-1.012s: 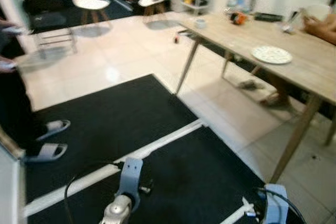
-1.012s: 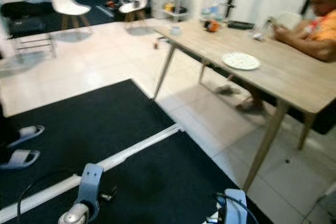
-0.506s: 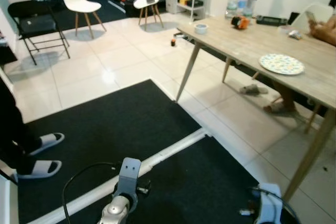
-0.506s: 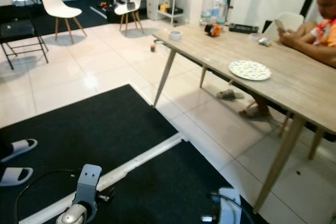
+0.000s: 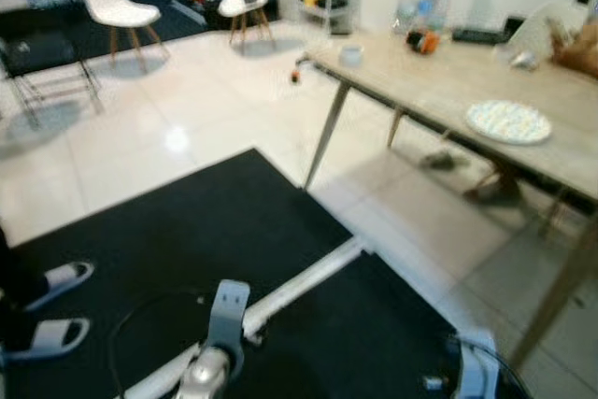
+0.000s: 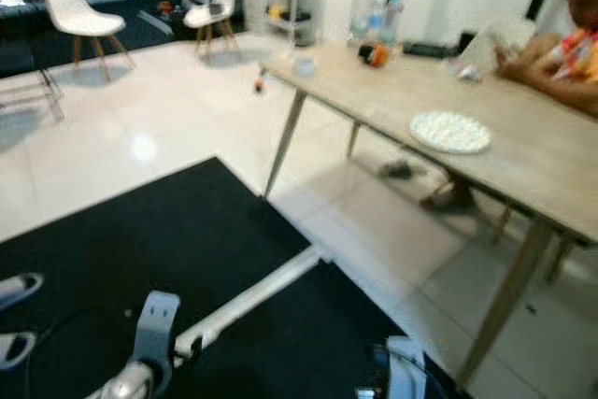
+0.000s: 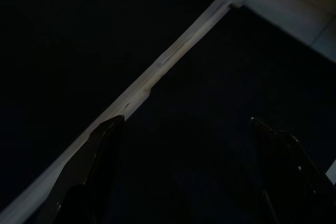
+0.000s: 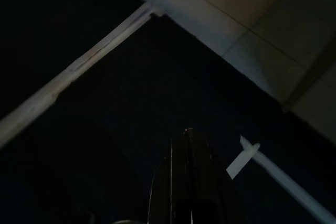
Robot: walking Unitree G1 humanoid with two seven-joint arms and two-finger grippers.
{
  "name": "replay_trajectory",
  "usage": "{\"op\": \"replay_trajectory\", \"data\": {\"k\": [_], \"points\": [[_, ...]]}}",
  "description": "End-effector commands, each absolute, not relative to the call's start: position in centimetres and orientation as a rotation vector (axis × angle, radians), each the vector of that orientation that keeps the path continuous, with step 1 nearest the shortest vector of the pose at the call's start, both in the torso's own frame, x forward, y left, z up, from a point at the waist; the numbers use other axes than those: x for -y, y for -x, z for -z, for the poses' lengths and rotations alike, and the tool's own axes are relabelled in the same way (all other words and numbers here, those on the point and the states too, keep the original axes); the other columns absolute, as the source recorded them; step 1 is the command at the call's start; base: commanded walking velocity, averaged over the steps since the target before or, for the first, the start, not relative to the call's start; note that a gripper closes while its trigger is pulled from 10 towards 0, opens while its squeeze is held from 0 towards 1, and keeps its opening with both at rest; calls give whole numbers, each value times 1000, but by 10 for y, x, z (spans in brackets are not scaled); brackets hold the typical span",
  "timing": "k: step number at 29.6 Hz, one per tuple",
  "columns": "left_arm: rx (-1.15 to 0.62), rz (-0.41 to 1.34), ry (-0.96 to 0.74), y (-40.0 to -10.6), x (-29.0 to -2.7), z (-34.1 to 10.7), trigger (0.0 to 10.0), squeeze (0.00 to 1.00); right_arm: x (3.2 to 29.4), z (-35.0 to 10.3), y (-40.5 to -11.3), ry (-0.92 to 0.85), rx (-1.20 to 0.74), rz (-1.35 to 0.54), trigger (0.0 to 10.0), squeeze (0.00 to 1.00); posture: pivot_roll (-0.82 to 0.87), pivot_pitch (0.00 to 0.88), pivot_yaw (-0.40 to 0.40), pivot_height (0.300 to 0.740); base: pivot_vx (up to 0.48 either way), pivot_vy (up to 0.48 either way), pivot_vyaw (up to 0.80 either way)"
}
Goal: Restocking fridge
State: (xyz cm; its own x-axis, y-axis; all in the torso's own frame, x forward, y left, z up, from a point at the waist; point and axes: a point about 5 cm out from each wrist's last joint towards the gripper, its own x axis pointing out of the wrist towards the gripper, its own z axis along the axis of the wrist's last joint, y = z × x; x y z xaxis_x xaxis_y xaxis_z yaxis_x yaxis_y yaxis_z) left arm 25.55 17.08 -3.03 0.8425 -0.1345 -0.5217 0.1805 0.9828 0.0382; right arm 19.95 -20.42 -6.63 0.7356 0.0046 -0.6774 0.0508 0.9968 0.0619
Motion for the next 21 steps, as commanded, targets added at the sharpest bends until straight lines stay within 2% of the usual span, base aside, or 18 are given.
{"op": "replay_trajectory", "data": {"k": [1, 6, 21], "points": [[-572, 156, -87, -250, -175, 35, 10000, 0, 200, 71, -193, -87, -769, 22, 10000, 0, -68, 33, 27, 734, 307, 0, -800], [-572, 155, -88, -250, -175, 35, 10000, 0, 199, 70, -194, -95, -767, 28, 10000, 0, -67, 31, 27, 734, 302, 0, -718], [-573, 154, -87, -249, -175, 35, 10000, 0, 197, 69, -197, -78, -760, 9, 10000, 0, -62, 22, 24, 734, 299, 0, 0]]}}
